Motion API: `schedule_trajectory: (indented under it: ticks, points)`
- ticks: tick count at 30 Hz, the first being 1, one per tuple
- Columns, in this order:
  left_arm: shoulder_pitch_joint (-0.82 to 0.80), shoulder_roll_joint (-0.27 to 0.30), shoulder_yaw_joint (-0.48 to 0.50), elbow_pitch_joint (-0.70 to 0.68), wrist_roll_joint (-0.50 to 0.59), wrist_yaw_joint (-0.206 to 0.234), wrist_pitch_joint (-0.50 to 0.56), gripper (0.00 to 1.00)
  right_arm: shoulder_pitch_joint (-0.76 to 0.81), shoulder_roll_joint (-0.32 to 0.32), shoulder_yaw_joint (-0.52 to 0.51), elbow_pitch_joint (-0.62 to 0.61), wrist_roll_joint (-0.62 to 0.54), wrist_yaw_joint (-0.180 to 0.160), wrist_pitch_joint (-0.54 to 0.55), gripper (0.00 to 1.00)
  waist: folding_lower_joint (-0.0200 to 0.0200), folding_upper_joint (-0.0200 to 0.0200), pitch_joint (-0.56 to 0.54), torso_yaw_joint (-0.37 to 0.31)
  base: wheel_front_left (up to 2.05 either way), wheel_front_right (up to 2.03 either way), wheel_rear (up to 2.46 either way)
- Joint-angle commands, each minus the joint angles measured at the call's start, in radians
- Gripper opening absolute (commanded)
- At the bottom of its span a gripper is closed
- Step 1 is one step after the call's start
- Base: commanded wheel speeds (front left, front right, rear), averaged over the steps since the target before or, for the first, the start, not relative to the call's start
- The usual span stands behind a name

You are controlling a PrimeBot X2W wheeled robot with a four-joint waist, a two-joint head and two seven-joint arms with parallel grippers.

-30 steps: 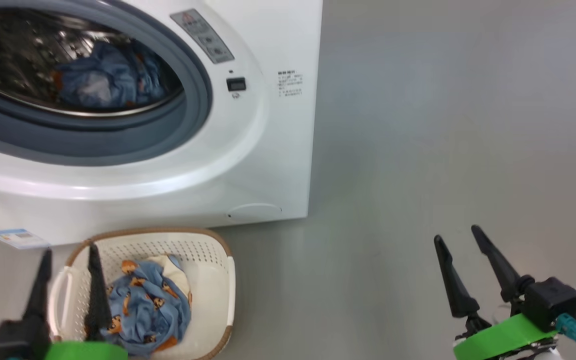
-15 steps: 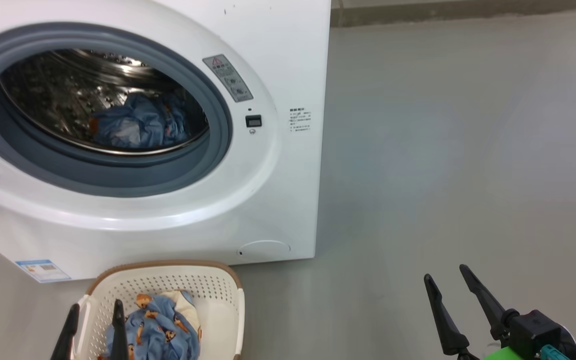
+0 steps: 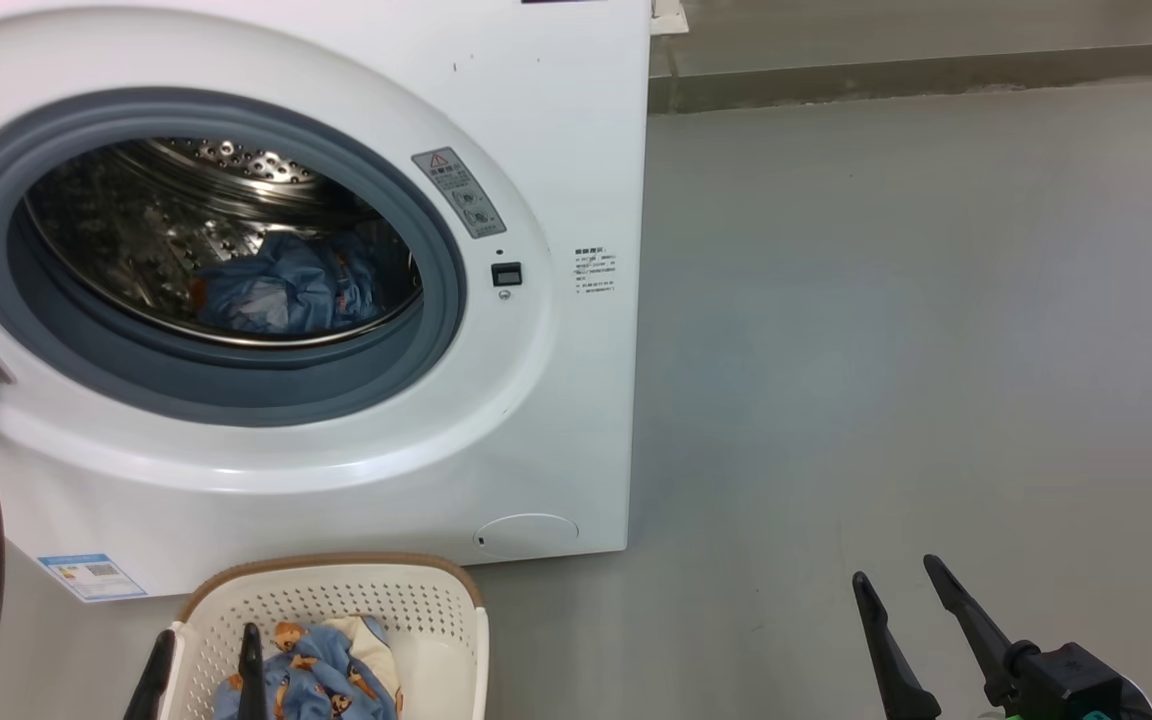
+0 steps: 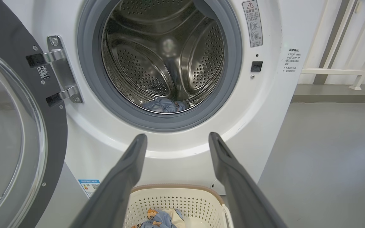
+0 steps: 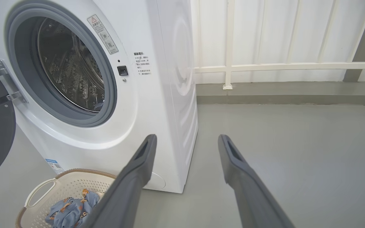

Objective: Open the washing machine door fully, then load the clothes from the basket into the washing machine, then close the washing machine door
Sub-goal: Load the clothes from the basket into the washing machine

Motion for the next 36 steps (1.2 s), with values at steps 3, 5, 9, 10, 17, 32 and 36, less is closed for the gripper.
schedule_trajectory:
  ticks: [3, 5, 9, 10, 17, 32, 36]
  points:
    - [-0.014, 0.012, 0.028, -0.016, -0.004, 0.000, 0.000, 1.00, -0.008, -0.002, 0.023, -0.032, -0.010, 0.006, 0.002, 1.00, 0.0001, 0.0000, -0.004, 0.000, 0.00, 0.00, 0.00]
    - [-0.014, 0.013, 0.026, -0.016, -0.005, 0.001, 0.000, 1.00, -0.008, -0.002, 0.023, -0.034, -0.011, 0.006, 0.002, 1.00, 0.0001, 0.0000, -0.006, 0.001, 0.00, 0.00, 0.00]
    - [-0.015, 0.014, 0.024, -0.014, -0.009, 0.003, 0.000, 1.00, -0.007, 0.000, 0.024, -0.036, -0.012, 0.006, 0.002, 1.00, 0.0001, 0.0000, -0.007, -0.001, 0.00, 0.00, 0.00]
    - [-0.015, 0.014, 0.024, -0.013, -0.010, 0.004, 0.001, 1.00, -0.006, 0.001, 0.025, -0.036, -0.012, 0.006, 0.002, 1.00, 0.0001, 0.0000, -0.007, -0.001, 0.00, 0.00, 0.00]
    - [-0.018, 0.013, 0.018, -0.012, -0.013, 0.011, 0.003, 1.00, -0.007, 0.004, 0.029, -0.037, -0.012, 0.006, 0.003, 1.00, 0.0001, 0.0000, -0.006, -0.003, 0.00, 0.00, 0.00]
    - [-0.045, 0.018, 0.006, 0.019, -0.019, 0.018, 0.012, 1.00, -0.015, 0.003, 0.029, -0.041, -0.011, 0.006, 0.002, 1.00, 0.0001, 0.0000, 0.024, 0.008, 0.00, 0.00, 0.00]
    - [-0.074, 0.017, 0.002, 0.064, -0.028, 0.017, 0.030, 1.00, -0.028, -0.002, 0.031, -0.046, -0.006, 0.006, 0.001, 1.00, 0.0001, 0.0000, 0.054, 0.006, 0.00, 0.00, 0.00]
